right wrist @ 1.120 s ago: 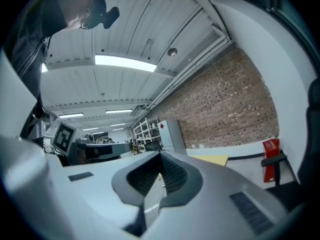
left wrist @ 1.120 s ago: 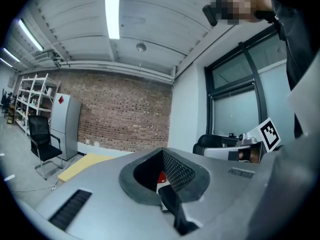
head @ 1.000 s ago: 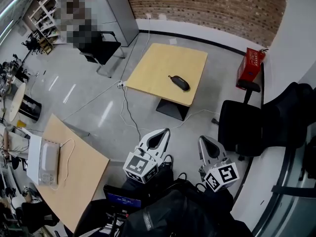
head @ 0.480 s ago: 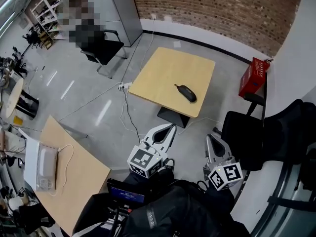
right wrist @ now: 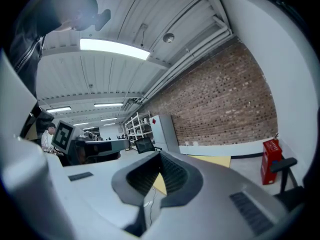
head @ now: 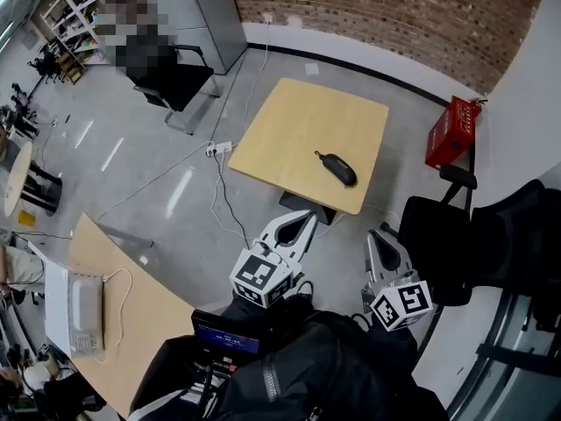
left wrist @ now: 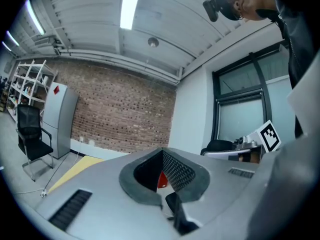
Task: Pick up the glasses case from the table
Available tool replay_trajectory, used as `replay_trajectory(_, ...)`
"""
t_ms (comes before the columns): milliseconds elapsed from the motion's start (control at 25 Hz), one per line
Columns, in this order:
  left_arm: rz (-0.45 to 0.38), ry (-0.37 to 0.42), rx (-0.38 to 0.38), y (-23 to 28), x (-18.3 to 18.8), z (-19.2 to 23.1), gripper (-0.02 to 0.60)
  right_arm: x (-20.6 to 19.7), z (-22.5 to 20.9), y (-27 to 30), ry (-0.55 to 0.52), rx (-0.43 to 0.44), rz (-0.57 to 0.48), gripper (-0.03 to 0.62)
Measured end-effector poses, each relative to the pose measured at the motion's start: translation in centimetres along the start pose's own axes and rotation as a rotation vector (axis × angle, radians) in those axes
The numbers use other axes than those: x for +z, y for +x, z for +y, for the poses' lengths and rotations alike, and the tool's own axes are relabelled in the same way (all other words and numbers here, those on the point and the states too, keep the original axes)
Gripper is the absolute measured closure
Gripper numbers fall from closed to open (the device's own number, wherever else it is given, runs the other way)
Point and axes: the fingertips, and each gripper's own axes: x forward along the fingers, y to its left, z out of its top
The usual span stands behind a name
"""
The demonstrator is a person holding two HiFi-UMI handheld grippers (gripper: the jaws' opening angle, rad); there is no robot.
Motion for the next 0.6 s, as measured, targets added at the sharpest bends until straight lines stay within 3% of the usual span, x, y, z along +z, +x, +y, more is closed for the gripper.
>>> replay_trajectory(600,0.042,-0.083,-0.029,2.4,-1.8,5.3,0.581,-1.7,0.1,4.9,0.002,-0.034,0.074,0.589)
